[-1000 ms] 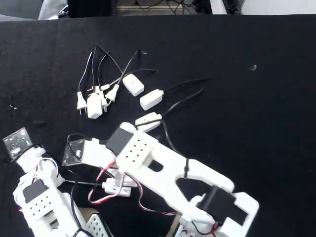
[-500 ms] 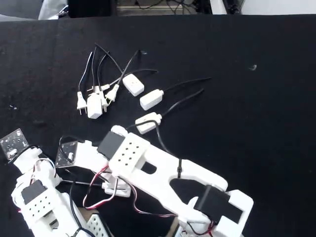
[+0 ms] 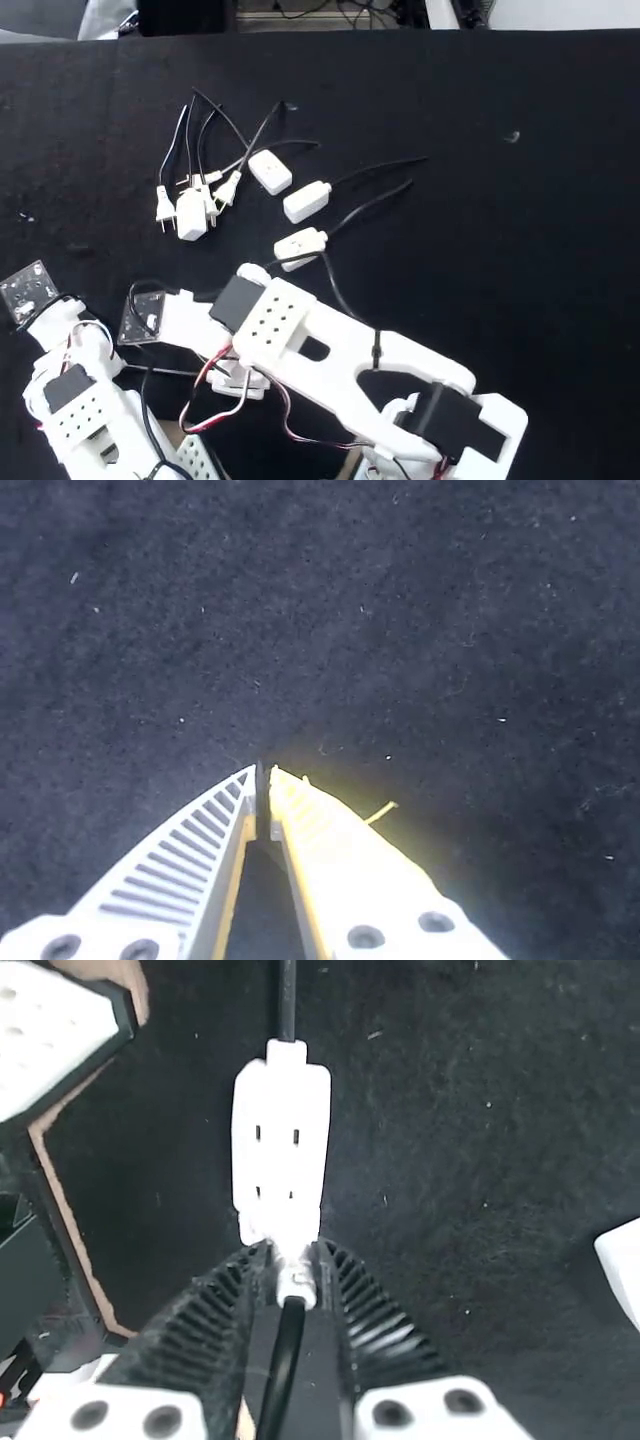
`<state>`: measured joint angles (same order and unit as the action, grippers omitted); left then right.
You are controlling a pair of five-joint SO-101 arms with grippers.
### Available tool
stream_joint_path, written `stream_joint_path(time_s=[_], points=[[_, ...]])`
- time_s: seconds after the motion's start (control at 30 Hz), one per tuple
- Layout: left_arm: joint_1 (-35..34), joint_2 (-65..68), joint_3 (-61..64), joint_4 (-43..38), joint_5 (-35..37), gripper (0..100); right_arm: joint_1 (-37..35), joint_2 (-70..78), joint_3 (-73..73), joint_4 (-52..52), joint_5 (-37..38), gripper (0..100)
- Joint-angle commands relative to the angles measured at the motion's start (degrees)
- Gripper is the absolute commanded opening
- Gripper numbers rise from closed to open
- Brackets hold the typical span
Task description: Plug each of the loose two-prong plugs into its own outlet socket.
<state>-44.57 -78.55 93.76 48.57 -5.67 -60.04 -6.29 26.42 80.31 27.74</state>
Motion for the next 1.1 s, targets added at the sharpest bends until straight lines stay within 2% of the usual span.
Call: stream_joint_path(time_s=[0.0, 0.13, 0.4, 0.7, 1.07], points=[[-0.5, -0.4, -1.4, -0.8, 0.5, 3, -3.8, 3.4, 0.6, -1.8, -1.9, 1.1], [-0.5, -0.4, -1.4, -0.8, 0.5, 3, -6.0, 3.4, 0.8, -1.5, -2.8, 1.1], [-0.5, -0.4, -1.4, -0.8, 0.4, 3, -2.5, 3.4, 3.2, -1.8, -2.4, 1.1], [-0.5, -0.4, -1.4, -0.8, 0.4, 3, -2.1, 2.7, 5.2, -2.0, -2.5, 1.1], [-0.5, -0.4, -1.4, -0.8, 0.4, 3, -4.7, -2.3, 11.1, -4.3, -2.9, 1.1]])
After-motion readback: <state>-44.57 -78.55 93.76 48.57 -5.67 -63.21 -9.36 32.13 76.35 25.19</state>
